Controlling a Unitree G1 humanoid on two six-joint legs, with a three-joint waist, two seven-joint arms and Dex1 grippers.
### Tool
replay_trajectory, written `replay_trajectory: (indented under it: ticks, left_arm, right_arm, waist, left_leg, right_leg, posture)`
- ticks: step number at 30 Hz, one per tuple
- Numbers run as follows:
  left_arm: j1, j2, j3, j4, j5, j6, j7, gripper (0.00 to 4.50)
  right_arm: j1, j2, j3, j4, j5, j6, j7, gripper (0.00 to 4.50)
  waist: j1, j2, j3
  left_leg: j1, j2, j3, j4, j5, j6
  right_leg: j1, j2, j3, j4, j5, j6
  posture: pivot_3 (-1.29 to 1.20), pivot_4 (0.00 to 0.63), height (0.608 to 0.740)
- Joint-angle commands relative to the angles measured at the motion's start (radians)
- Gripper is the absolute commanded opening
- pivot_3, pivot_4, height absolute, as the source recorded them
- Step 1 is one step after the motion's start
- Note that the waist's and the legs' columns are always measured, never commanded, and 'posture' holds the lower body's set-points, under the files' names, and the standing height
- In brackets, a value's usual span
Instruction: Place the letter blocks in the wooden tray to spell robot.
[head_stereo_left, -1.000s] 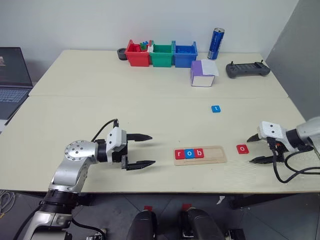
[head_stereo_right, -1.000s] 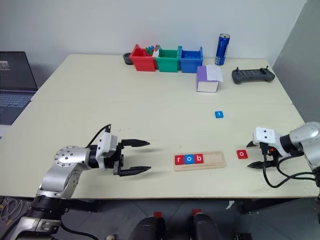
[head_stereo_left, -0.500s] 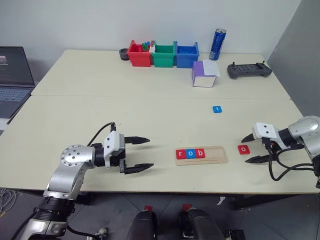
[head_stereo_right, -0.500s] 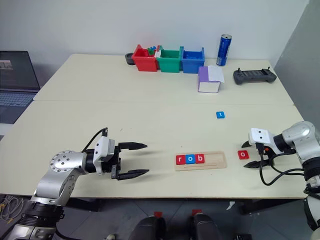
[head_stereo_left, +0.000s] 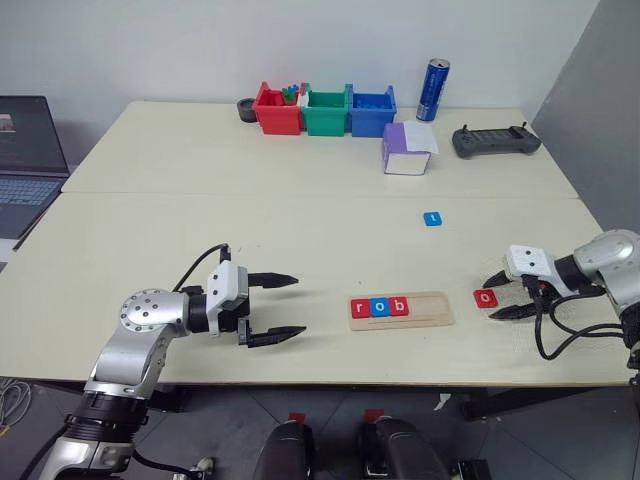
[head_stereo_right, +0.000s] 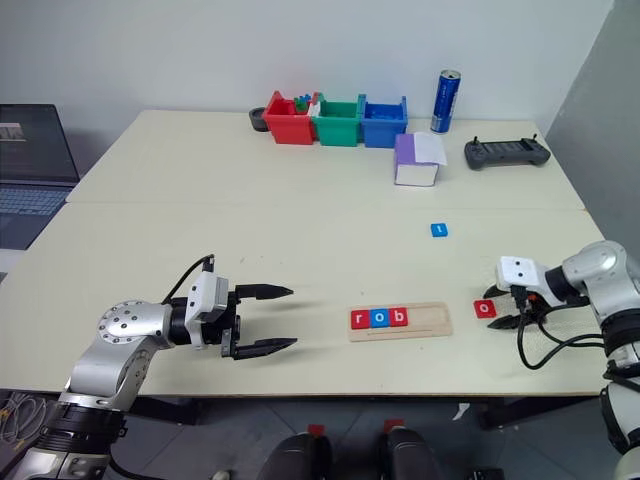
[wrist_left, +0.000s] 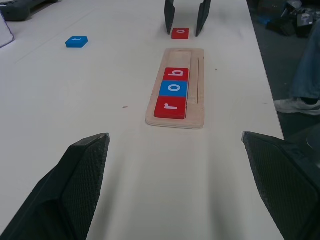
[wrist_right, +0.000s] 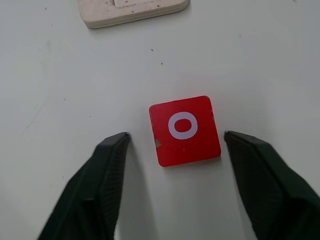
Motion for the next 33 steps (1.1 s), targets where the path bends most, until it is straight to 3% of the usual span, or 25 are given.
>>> replay_trajectory:
  ticks: [1, 2, 3, 10, 18, 24, 33]
  left_arm:
    - [-0.012, 0.009, 0.023, -0.025, -0.015, -0.006, 0.004, 4.50]
    - [-0.012, 0.010, 0.023, -0.026, -0.015, -0.006, 0.004, 4.50]
    - [-0.011, 0.010, 0.023, -0.026, -0.015, -0.006, 0.004, 4.50]
    - [-0.009, 0.013, 0.025, -0.030, -0.015, -0.005, 0.003, 4.50]
    - [-0.005, 0.018, 0.027, -0.034, -0.016, -0.002, 0.002, 4.50]
    - [-0.014, 0.008, 0.015, -0.026, -0.010, -0.007, 0.004, 4.50]
    - [-0.005, 0.006, 0.014, -0.032, -0.008, -0.010, 0.008, 4.50]
  right_arm:
    - [-0.011, -0.002, 0.004, 0.022, -0.023, -0.019, 0.054, 1.84]
    - [-0.015, 0.000, 0.005, 0.027, -0.026, -0.022, 0.052, 1.49]
    - [-0.017, 0.002, 0.004, 0.030, -0.028, -0.024, 0.051, 1.44]
    - [-0.032, 0.006, -0.007, -0.017, -0.007, 0.015, 0.078, 1.44]
    - [-0.023, -0.041, -0.023, -0.400, 0.193, 0.279, 0.087, 1.44]
    - [0.041, -0.023, 0.029, -0.597, 0.146, 0.328, 0.047, 1.44]
    - [0.035, 0.049, 0.083, -0.651, 0.071, 0.428, -0.008, 1.44]
  waist:
    - [0.000, 0.000, 0.000]
    - [0.000, 0.000, 0.000]
    - [0.000, 0.000, 0.000]
    - [-0.001, 0.000, 0.000]
    - [-0.002, 0.000, 0.000]
    - [0.001, 0.000, 0.000]
    - [-0.001, 0.000, 0.000]
  left_leg:
    - [0.001, 0.000, 0.000, 0.000, 0.000, 0.000]
    - [0.001, 0.000, 0.000, 0.000, 0.000, 0.000]
    - [0.001, 0.000, 0.001, 0.000, 0.000, 0.000]
    - [0.002, 0.000, 0.001, 0.000, 0.000, 0.000]
    - [0.002, 0.001, 0.002, 0.000, 0.000, 0.000]
    - [0.002, 0.001, 0.001, 0.000, 0.000, 0.000]
    - [0.002, 0.001, 0.001, 0.000, 0.000, 0.000]
  right_leg:
    - [0.000, 0.000, 0.000, 0.001, 0.000, 0.000]
    - [0.000, 0.000, 0.000, 0.001, 0.000, 0.000]
    - [0.000, 0.000, 0.000, 0.002, 0.000, 0.000]
    - [0.000, 0.000, 0.001, 0.005, 0.000, -0.001]
    - [-0.002, 0.000, 0.001, 0.006, -0.001, -0.001]
    - [-0.001, 0.000, 0.001, 0.006, -0.001, -0.002]
    - [-0.001, 0.000, 0.001, 0.006, -0.001, -0.002]
  posture:
    - [0.00, 0.150, 0.740]
    - [0.00, 0.150, 0.740]
    - [0.00, 0.150, 0.740]
    - [0.00, 0.150, 0.740]
    - [0.00, 0.150, 0.740]
    - [0.00, 0.150, 0.740]
    - [0.00, 0.150, 0.740]
